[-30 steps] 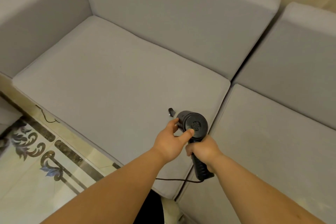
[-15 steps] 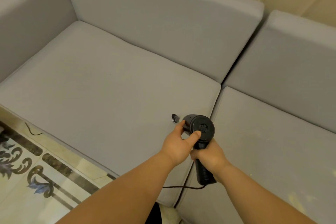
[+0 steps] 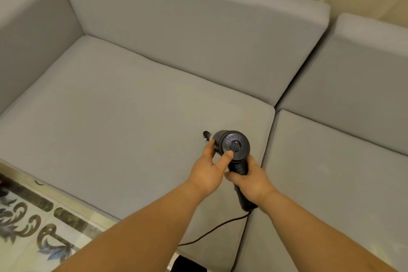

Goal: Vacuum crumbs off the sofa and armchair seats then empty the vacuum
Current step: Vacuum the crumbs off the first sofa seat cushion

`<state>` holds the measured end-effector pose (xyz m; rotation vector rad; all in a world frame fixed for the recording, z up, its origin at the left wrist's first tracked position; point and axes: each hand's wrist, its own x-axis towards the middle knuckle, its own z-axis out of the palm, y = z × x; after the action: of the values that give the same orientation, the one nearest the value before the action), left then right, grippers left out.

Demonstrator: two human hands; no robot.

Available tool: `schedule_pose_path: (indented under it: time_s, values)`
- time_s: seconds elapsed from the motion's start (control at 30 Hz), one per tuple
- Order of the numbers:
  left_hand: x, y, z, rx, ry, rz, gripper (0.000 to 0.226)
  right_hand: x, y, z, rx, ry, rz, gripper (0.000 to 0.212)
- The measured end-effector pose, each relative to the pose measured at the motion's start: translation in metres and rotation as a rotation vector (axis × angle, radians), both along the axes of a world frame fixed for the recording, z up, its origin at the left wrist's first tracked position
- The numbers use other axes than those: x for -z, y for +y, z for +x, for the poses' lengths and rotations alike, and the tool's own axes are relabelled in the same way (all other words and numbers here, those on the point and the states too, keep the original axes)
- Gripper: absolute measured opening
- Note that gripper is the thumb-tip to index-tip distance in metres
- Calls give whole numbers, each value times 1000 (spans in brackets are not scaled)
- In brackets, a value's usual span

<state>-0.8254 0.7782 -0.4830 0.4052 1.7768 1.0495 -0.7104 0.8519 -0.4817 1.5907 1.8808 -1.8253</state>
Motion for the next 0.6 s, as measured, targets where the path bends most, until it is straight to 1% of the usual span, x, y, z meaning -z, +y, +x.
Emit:
schedule_pose_path:
  time_s: [0.13, 0.33, 0.47, 0.6]
  values:
    - [6, 11, 7, 99, -27, -10, 75, 9, 0, 11, 73, -13, 18, 48]
    - [6, 28, 32, 149, -78, 3, 77, 11, 9, 37, 173, -44, 22, 52]
    - [-2, 29, 40, 142, -52, 16, 76, 7, 9, 45, 217, -23, 48, 51]
    - [-10, 37, 34, 154, -23, 44, 71, 4, 13, 36, 248, 6, 91, 49]
